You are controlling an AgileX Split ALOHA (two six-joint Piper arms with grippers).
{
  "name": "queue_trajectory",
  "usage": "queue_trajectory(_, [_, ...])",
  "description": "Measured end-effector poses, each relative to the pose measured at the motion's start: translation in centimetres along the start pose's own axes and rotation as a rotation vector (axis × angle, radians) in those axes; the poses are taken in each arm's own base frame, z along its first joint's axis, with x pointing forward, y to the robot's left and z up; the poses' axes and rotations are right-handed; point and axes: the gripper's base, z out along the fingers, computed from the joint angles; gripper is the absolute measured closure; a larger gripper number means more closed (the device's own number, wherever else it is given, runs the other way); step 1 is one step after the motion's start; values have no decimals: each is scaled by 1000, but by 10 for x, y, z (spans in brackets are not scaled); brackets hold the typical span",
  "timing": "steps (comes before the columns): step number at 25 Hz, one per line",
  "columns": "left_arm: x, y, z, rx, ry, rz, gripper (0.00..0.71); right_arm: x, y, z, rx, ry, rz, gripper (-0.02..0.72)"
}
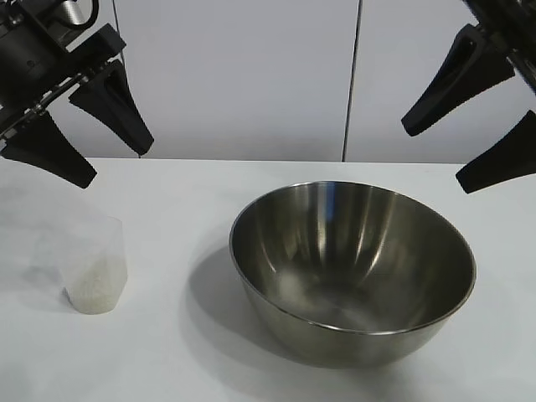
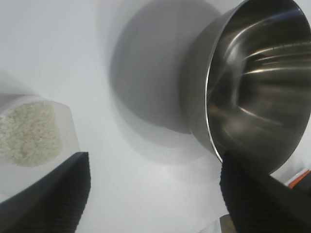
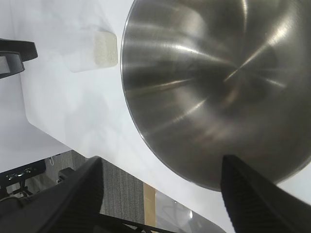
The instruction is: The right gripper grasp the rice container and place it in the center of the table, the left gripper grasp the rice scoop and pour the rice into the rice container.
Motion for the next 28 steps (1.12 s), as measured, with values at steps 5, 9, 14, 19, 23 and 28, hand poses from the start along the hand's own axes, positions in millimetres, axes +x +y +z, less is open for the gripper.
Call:
queue_trajectory(5, [0, 0, 0, 0, 0, 0, 172, 0, 0, 0, 0, -1, 0, 231])
queue_trajectory(9, [0, 0, 0, 0, 0, 0, 172, -6, 4, -9, 39, -2, -56, 231])
queue_trajectory(14, [0, 0, 0, 0, 0, 0, 172, -16, 0, -28, 232, 14, -168, 231])
queue_trajectory(19, [0, 0, 0, 0, 0, 0, 172, -23, -15, -27, 368, -21, -202, 231])
queue_trajectory(23, [0, 0, 0, 0, 0, 0, 172, -33, -36, -4, 390, -36, -166, 231])
queue_trajectory(28, [0, 0, 0, 0, 0, 0, 172, -43, -74, 44, 374, 47, -65, 231])
